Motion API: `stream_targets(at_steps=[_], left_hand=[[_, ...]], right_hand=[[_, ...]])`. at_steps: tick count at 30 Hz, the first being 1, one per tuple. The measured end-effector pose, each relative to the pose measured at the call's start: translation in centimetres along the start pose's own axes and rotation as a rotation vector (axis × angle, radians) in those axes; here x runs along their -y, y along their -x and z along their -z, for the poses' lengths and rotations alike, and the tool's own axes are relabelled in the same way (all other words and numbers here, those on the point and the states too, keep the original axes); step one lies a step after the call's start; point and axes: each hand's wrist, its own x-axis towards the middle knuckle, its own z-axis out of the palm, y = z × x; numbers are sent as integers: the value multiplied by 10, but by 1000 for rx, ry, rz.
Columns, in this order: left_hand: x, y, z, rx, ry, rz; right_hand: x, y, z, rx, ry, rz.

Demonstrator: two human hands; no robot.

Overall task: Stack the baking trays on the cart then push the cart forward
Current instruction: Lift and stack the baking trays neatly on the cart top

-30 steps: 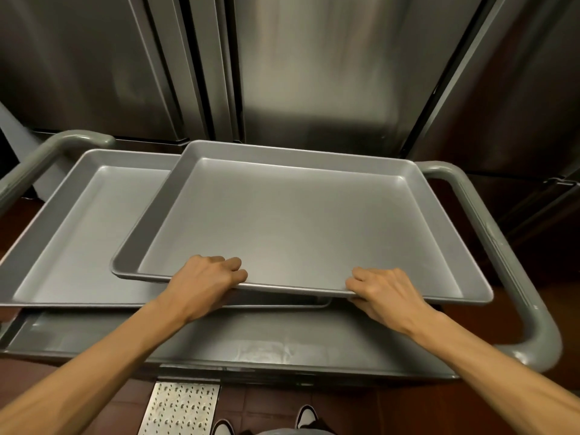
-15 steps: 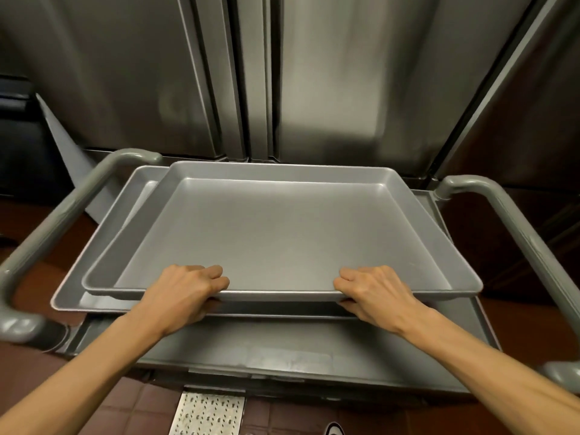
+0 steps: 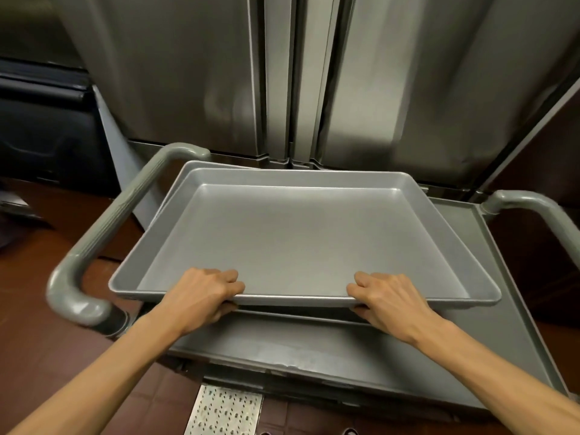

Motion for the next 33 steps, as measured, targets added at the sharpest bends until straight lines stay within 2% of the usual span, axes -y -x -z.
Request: stream_targets(at_steps=[12,23,26,33], left_hand=[[31,1,0,-26,-16,-60],[40,13,-11,4,-77,-41],[42,13,-20,-70,-76,-87],[45,17,-45,-181,22,-67]], right_hand=[[18,-17,5,-19,6,-74],[36,-29,-10,23,-13,-54],[34,-29,-15,49,8,-18],[35,-26,-27,20,-67,41]])
